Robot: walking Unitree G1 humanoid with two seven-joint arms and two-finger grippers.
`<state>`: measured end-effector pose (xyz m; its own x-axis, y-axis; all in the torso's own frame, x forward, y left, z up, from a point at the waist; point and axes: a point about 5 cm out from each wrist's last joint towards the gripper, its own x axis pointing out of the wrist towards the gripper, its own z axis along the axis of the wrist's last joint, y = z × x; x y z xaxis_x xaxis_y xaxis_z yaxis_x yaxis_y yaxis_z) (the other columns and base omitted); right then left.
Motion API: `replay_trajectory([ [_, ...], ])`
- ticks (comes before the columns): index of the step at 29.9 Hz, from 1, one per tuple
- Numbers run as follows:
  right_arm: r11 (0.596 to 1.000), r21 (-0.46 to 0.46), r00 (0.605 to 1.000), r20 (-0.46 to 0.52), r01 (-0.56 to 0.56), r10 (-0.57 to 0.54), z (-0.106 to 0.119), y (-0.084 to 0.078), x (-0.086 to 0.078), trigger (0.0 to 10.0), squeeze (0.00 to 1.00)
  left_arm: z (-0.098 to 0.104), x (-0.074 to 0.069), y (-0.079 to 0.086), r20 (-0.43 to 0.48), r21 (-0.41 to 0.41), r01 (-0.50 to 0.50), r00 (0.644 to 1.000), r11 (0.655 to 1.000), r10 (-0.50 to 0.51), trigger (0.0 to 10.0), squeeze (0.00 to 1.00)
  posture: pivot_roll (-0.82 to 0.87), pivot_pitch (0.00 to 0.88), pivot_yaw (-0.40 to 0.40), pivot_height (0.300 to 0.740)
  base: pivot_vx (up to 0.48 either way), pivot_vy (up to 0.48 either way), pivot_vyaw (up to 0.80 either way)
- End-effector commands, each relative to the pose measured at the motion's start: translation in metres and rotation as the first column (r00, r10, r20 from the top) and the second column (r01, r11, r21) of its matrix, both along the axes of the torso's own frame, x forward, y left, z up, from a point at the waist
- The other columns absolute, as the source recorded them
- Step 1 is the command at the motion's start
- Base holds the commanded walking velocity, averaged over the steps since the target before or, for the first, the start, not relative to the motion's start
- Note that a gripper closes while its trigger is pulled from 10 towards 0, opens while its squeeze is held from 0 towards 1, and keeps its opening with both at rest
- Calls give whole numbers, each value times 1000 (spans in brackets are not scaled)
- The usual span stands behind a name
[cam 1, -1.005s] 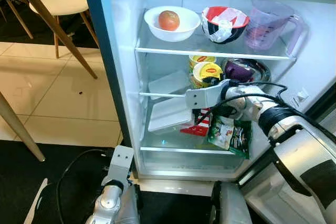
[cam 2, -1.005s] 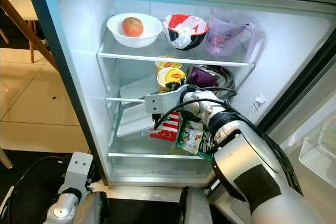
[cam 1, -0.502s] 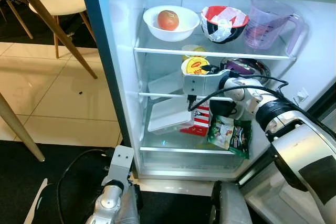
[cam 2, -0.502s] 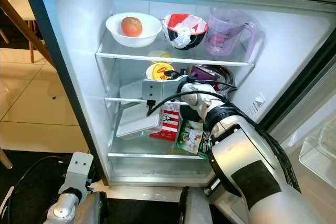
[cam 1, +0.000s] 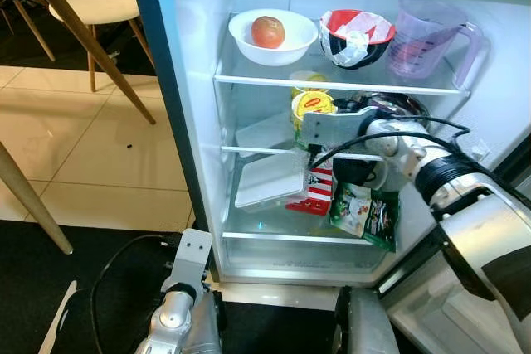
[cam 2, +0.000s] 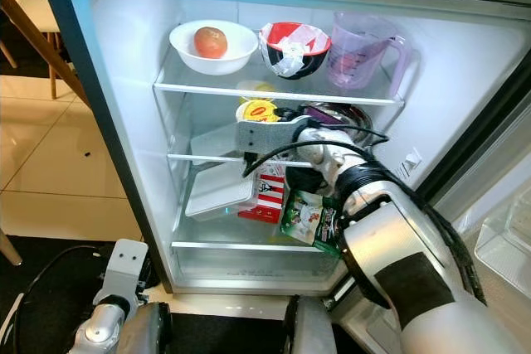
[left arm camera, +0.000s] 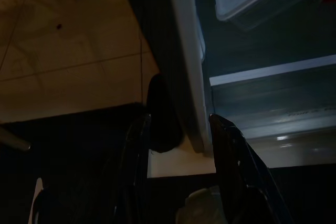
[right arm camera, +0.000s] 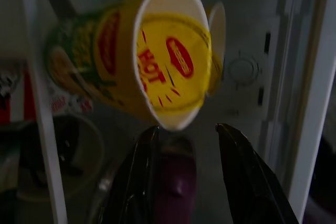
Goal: Restocking fridge
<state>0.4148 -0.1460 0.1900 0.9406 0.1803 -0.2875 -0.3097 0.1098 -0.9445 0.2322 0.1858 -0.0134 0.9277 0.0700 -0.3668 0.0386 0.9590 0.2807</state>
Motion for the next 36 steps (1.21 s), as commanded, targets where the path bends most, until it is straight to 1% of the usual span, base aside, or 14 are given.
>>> replay_trajectory([
  [1, 999, 18, 999, 7, 49, -49, 1, -13, 0, 10000, 0, -5, -1, -8, -29, -4, 24, 999, 1000, -24, 10000, 12, 97, 44, -84, 511, 0, 0, 0],
  [6, 988, 97, 992, 29, 123, -126, 9, -33, 1, 10000, 0, -4, 2, -10, -27, -8, 35, 999, 999, -35, 10000, 16, 84, 33, -80, 511, 0, 0, 0],
  [7, 980, 143, 989, 38, 138, -145, 13, -36, 1, 10000, 0, -4, 3, -11, -27, -9, 37, 999, 999, -37, 10000, 16, 81, 34, -79, 511, 0, 0, 0],
  [8, 950, 271, 983, 54, 155, -176, 22, -39, 3, 10000, 0, -4, 3, -11, -26, -10, 39, 999, 999, -40, 10000, 8, 80, 33, -79, 511, 0, 0, 0],
  [12, 928, 340, 981, 60, 153, -184, 25, -39, 3, 10000, 0, -4, 3, -11, -27, -10, 42, 999, 999, -42, 10000, 16, 72, 33, -74, 511, 0, 0, 0],
  [14, 873, 472, 986, 36, 127, -163, 22, -31, 2, 10000, 0, -5, 3, -12, -30, -9, 50, 998, 999, -50, 10000, 12, 68, 34, -66, 511, 0, 0, 0],
  [17, 857, 501, 987, 29, 121, -156, 20, -29, 2, 10000, 0, -5, 3, -12, -31, -9, 52, 998, 999, -52, 10000, 12, 68, 34, -66, 511, 0, 0, 0],
  [19, 812, 576, 994, -12, 94, -106, 6, -17, -2, 10000, 0, -4, 4, -13, -29, -9, 56, 998, 998, -56, 10000, 16, 69, 34, -61, 511, 0, 0, 0],
  [20, 812, 576, 994, -12, 94, -106, 6, -17, -2, 10000, 0, -4, 4, -13, -29, -9, 56, 998, 998, -56, 10000, 16, 69, 34, -61, 511, 0, 0, 0],
  [22, 746, 662, 998, -48, 70, -50, -8, -4, -7, 10000, 0, -4, 4, -12, -28, -7, 58, 998, 998, -59, 10000, 16, 69, 37, -57, 511, 0, 0, 0],
  [25, 691, 720, 997, -72, 56, -6, -18, 2, -12, 10000, 0, -4, 5, -11, -28, -4, 60, 998, 998, -60, 10000, 16, 67, 41, -54, 511, 0, 0, 0],
  [29, 680, 730, 994, -105, 67, 14, -33, -2, -19, 10000, 0, -4, 3, -10, -30, -3, 62, 998, 998, -62, 10000, 16, 65, 42, -55, 511, 0, 0, 0],
  [32, 645, 758, 990, -137, 95, 15, -47, -15, -28, 10000, 0, -5, 2, -10, -34, -3, 61, 998, 998, -61, 10000, 12, 56, 48, -57, 511, 0, 0, 0],
  [36, 605, 790, 983, -170, 96, 66, -58, -15, -38, 10000, 0, -6, 1, -11, -37, -6, 65, 997, 998, -65, 10000, 16, 53, 54, -59, 511, 0, 0, 0],
])
